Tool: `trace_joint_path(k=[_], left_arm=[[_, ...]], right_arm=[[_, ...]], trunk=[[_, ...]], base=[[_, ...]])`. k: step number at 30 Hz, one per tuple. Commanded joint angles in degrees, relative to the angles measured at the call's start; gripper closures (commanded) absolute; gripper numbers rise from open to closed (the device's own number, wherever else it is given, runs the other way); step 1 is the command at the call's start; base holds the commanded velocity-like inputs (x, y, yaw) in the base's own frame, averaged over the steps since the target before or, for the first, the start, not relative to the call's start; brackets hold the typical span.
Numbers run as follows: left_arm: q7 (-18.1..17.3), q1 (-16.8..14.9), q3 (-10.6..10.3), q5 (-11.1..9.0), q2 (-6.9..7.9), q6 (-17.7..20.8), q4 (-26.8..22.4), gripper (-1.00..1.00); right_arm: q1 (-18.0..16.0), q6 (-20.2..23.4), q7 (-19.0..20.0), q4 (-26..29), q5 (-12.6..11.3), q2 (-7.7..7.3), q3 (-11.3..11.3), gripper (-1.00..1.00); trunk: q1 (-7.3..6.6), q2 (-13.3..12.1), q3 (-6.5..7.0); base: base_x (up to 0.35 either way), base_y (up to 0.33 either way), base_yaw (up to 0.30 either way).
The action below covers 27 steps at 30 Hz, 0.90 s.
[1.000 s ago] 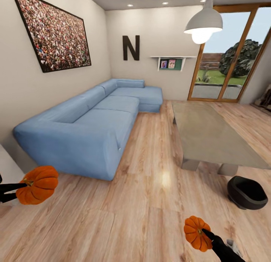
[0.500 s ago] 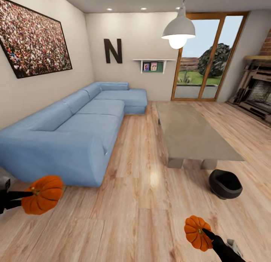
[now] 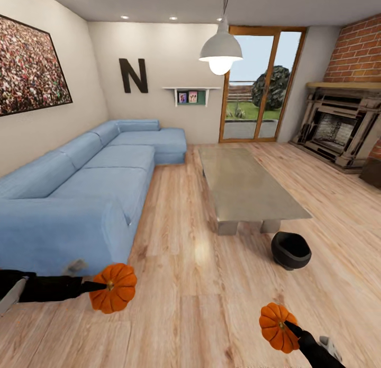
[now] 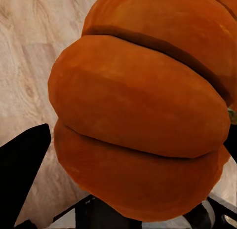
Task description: Place each of the two pumpkins and all three candles from the living room inside a cabinet in the living room (use any cabinet), then make sure every cabinet is closed, and position the cauldron so it is next to a table in the living room.
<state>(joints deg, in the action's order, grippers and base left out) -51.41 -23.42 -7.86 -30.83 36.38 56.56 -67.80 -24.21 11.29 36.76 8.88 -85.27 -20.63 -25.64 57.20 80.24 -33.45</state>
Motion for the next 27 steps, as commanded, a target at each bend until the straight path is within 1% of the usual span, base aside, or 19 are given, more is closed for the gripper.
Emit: trace_joint_path(k=[1,2,3,5,6,7,10,11,13,15,16,17,18,21,22,23,24,25,27], left_arm=[[3.27,-0.09,-0.14,-1.12,-1.47,0.75,-0.3,1.0],[6.05,-0.1,-0.18,-1.13,-2.62,0.78,-0.43,1.0],[7.3,-0.11,-0.19,-1.13,-3.13,0.79,-0.46,1.0],[11.38,-0.11,-0.21,-1.14,-5.02,0.81,-0.39,1.0],[12.23,-0.09,-0.22,-1.13,-5.49,0.82,-0.38,1.0],[13.77,-0.04,-0.29,-1.11,-6.49,0.82,-0.36,1.0],[17.58,-0.03,-1.91,-1.09,-9.29,0.83,-0.38,1.0],[18.18,-0.03,-2.3,-1.08,-9.69,0.83,-0.37,1.0],[20.94,-0.06,-3.47,-1.12,-11.04,0.81,-0.23,1.0],[24.58,-0.09,-3.98,-1.19,-12.39,0.8,-0.07,1.0],[25.51,-0.1,-4.05,-1.2,-12.78,0.78,-0.05,1.0],[27.29,-0.09,-4.16,-1.22,-13.58,0.77,0.01,1.0],[29.96,-0.1,-4.26,-1.24,-14.79,0.76,0.08,1.0],[36.69,-0.12,-4.34,-1.4,-17.52,0.72,0.23,1.0],[40.3,-0.13,-4.35,-1.43,-18.97,0.69,0.64,1.0],[42.72,-0.13,-4.35,-1.4,-19.98,0.66,1.15,1.0],[43.91,-0.13,-4.35,-1.38,-20.53,0.64,1.46,1.0],[47.72,-0.15,-4.36,-1.36,-22.65,0.57,2.71,1.0],[52.31,-0.19,-4.39,-1.2,-25.45,0.5,5.43,1.0]], right_arm=[[-0.07,0.38,0.16,-0.01,-0.64,-0.02,-0.02,1.0],[-0.06,0.34,0.09,-0.01,-0.63,-0.03,-0.02,1.0],[-0.06,0.32,0.01,-0.01,-0.62,-0.03,-0.02,1.0],[-0.08,0.21,-0.42,0.0,-0.57,0.02,-0.07,1.0],[-0.07,0.2,-0.5,0.0,-0.55,0.03,-0.08,1.0],[-0.06,0.17,-0.58,0.0,-0.54,0.04,-0.09,1.0],[-0.06,0.15,-0.75,0.0,-0.52,0.06,-0.1,1.0],[-0.05,0.15,-0.75,0.0,-0.52,0.06,-0.11,1.0],[-0.05,0.14,-0.7,0.0,-0.47,0.03,-0.11,1.0],[-0.06,0.14,-0.71,0.0,-0.44,0.0,-0.11,1.0],[-0.08,0.14,-0.73,0.0,-0.44,0.01,-0.11,1.0],[-0.06,0.14,-0.76,0.0,-0.43,0.0,-0.11,1.0],[-0.07,0.14,-0.78,-0.02,-0.43,-0.01,-0.11,1.0],[-0.09,0.14,-0.86,-0.09,-0.42,-0.02,-0.06,1.0],[-0.09,0.09,-0.88,-0.13,-0.42,-0.02,-0.04,1.0],[-0.09,-0.12,-0.89,-0.15,-0.42,-0.03,-0.03,1.0],[-0.1,-0.3,-0.89,-0.15,-0.42,-0.03,-0.03,1.0],[-0.07,-1.08,-0.91,-0.17,-0.42,-0.07,-0.03,1.0],[-0.09,-2.1,-0.96,-0.17,-0.42,-0.04,-0.02,1.0]], trunk=[[-0.23,-0.38,0.19],[-0.45,-0.78,0.41],[-0.67,-1.18,0.64],[-1.11,-1.98,1.1],[-1.33,-2.38,1.33],[-1.55,-2.78,1.55],[-2.21,-3.99,2.24],[-2.43,-4.39,2.46],[-2.87,-5.19,2.92],[-3.31,-5.99,3.38],[-3.53,-6.39,3.6],[-3.75,-6.79,3.83],[-3.97,-7.19,4.06],[-4.63,-8.4,4.72],[-4.85,-8.8,4.93],[-5.07,-9.2,5.14],[-5.29,-9.6,5.35],[-5.51,-10.0,5.55],[-5.94,-10.8,5.95]], base=[[0.0,0.0,-0.264],[0.0,0.0,-0.264],[0.0,0.0,-0.264],[0.0,0.0,-0.264],[0.0,0.0,-0.264],[0.0,0.0,-0.264],[0.0,0.0,-0.263],[0.0,0.0,-0.263],[0.0,0.0,-0.263],[0.0,0.0,-0.262],[0.0,0.0,-0.262],[0.0,0.0,-0.262],[0.0,0.0,-0.262],[0.0,0.0,-0.245],[0.0,0.0,-0.22],[0.0,0.0,-0.215],[0.0,0.0,-0.212],[0.0,0.0,-0.206],[0.0,0.0,-0.203]])
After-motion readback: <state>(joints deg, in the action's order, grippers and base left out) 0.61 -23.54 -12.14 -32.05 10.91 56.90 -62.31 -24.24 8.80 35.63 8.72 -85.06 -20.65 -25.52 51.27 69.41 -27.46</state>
